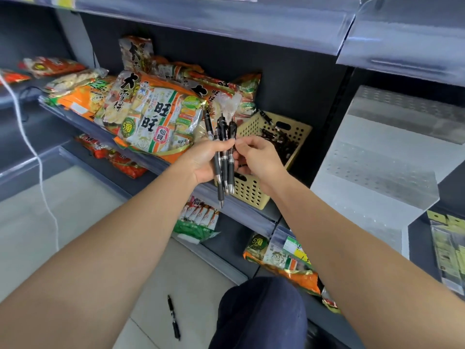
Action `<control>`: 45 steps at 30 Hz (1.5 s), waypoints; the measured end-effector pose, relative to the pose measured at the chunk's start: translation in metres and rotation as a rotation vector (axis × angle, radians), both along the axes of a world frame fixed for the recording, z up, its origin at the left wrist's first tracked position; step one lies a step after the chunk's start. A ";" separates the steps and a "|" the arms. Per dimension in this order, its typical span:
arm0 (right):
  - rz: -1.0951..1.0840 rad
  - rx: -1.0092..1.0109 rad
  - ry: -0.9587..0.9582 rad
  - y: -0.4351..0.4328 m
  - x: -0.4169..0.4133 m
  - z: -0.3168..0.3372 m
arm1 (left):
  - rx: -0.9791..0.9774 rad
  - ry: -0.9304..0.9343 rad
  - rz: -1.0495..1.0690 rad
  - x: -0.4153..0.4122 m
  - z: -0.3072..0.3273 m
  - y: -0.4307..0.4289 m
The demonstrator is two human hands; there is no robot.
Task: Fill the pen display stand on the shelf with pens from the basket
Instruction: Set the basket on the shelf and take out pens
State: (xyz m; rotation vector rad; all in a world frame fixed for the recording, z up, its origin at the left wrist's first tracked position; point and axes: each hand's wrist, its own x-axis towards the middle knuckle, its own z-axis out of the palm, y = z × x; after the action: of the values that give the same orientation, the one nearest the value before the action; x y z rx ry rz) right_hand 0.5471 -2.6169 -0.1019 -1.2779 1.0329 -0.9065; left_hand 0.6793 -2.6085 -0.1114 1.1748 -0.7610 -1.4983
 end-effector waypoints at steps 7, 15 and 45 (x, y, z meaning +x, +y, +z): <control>0.111 0.045 0.031 0.033 0.034 -0.027 | -0.011 0.075 0.080 0.033 -0.035 0.047; 0.371 0.156 0.322 0.054 0.075 -0.101 | 0.128 0.057 0.180 0.072 -0.127 0.097; 0.767 0.523 0.578 0.052 0.108 -0.369 | 1.066 -0.754 0.282 0.064 -0.512 0.172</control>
State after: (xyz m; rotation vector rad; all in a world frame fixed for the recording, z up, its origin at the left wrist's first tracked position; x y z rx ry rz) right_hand 0.6548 -2.5645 -0.4707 -1.3370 0.9904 0.3258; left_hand 0.7430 -2.4362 -0.6230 2.6081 -0.1677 -1.1824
